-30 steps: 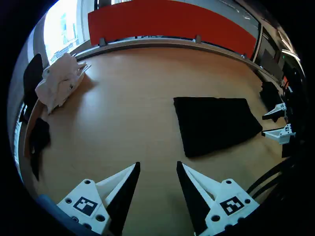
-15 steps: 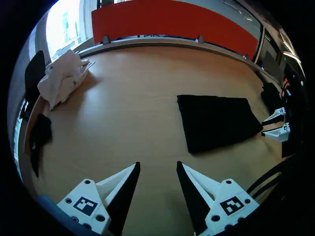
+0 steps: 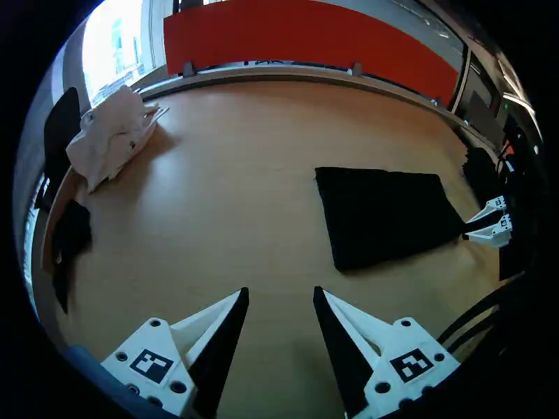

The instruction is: Fold towel

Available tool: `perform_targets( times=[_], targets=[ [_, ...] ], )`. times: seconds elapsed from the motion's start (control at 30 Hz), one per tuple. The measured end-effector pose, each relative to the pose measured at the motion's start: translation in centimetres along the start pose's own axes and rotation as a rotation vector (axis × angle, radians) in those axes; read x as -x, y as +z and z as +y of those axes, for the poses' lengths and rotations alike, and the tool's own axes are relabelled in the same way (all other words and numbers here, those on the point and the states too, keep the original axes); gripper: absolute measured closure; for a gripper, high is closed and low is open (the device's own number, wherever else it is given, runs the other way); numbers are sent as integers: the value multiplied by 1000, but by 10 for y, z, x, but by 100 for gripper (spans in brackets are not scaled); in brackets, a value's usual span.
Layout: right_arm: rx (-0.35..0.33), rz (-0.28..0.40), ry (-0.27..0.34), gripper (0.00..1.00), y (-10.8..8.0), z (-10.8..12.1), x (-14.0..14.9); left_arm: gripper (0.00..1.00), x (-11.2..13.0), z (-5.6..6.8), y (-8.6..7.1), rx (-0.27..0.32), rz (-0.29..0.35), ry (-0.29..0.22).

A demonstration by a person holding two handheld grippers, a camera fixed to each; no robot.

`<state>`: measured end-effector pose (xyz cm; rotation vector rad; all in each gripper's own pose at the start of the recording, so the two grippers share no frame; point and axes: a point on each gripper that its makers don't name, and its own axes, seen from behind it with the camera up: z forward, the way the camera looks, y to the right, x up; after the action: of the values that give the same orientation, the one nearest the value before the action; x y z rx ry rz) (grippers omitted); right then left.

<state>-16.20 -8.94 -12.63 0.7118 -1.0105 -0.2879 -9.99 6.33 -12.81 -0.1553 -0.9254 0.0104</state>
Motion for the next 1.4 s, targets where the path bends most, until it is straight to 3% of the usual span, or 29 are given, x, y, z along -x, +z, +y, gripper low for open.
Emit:
perform_targets(
  times=[0.1,0.87,1.4],
  targets=[
    [1,-5,-4,94,1,0,1,33,0,0,0,-1,-1,1],
    [24,54,-18,87,-13,3,-28,33,-2,-3,1,-6,1,-2],
    [77,152,-53,82,-50,19,-72,33,-7,-4,-2,-9,11,1]
  ],
)
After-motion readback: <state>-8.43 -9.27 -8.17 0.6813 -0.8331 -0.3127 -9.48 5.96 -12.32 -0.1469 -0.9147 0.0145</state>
